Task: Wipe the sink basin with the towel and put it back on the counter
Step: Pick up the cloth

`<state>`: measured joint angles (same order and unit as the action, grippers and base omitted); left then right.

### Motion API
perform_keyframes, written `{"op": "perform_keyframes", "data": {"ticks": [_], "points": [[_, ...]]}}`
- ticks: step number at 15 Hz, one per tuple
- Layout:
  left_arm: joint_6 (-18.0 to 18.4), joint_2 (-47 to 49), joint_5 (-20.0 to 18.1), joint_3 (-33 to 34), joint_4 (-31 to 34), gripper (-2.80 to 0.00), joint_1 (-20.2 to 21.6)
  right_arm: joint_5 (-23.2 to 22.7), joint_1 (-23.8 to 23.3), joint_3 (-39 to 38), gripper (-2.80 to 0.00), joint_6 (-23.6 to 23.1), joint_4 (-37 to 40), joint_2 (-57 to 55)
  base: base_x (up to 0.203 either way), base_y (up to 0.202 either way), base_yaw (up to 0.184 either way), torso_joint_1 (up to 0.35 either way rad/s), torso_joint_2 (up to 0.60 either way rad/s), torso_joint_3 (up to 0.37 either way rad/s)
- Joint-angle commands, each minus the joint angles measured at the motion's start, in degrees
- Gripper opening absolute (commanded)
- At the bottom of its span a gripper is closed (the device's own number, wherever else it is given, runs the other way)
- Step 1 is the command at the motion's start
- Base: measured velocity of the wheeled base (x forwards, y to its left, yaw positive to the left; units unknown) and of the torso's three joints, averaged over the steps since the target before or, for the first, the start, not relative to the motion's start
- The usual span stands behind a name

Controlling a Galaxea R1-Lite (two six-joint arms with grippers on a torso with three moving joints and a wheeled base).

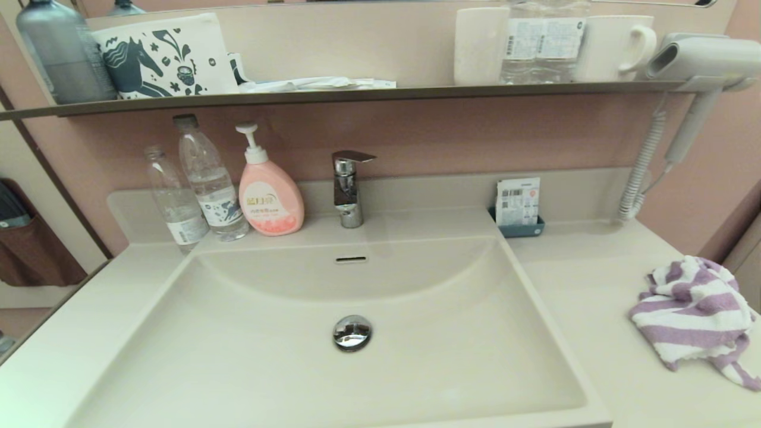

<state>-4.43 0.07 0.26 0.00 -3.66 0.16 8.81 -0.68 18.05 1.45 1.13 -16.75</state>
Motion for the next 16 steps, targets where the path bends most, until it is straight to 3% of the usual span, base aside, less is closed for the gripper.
{"op": "perform_keyframes", "data": {"ticks": [1, 7, 11, 12, 13, 16], "points": [[-0.05, 0.10, 0.00, 0.00, -0.03, -2.80, 0.02, 1.53, -0.01, 5.56, -2.80, 0.00, 0.36, -11.76, 0.000, 0.000, 0.000, 0.000, 0.00, 0.000], [-0.05, 0.10, 0.00, 0.00, -0.03, -2.80, 0.02, 8.37, 0.05, 27.62, -2.80, 0.09, 11.10, -38.46, 0.000, 0.000, 0.000, 0.000, 0.00, 0.000], [-0.05, 0.10, 0.00, 0.00, -0.03, -2.80, 0.02, 12.82, 1.12, 36.97, -2.80, 1.07, 20.86, -52.29, 0.000, 0.000, 0.000, 0.000, 0.00, 0.000], [-0.05, 0.10, 0.09, 0.00, -0.03, -2.80, 0.02, 13.12, 2.23, 38.29, -2.37, 1.49, 22.95, -54.57, 0.000, 0.000, 0.000, 0.000, 0.00, 0.000], [-0.05, 0.10, 0.00, 0.00, -0.03, -2.80, 0.02, 13.48, 3.72, 38.99, 0.00, 1.90, 23.53, -56.28, 0.000, 0.000, 0.000, 0.000, 0.00, 0.000], [-0.05, 0.10, 0.00, 0.00, -0.03, -2.80, 0.02, 17.19, 4.38, 42.24, 0.00, 2.33, 24.32, -61.42, 0.000, 0.000, 0.000, 0.000, 0.00, 0.000]]}}
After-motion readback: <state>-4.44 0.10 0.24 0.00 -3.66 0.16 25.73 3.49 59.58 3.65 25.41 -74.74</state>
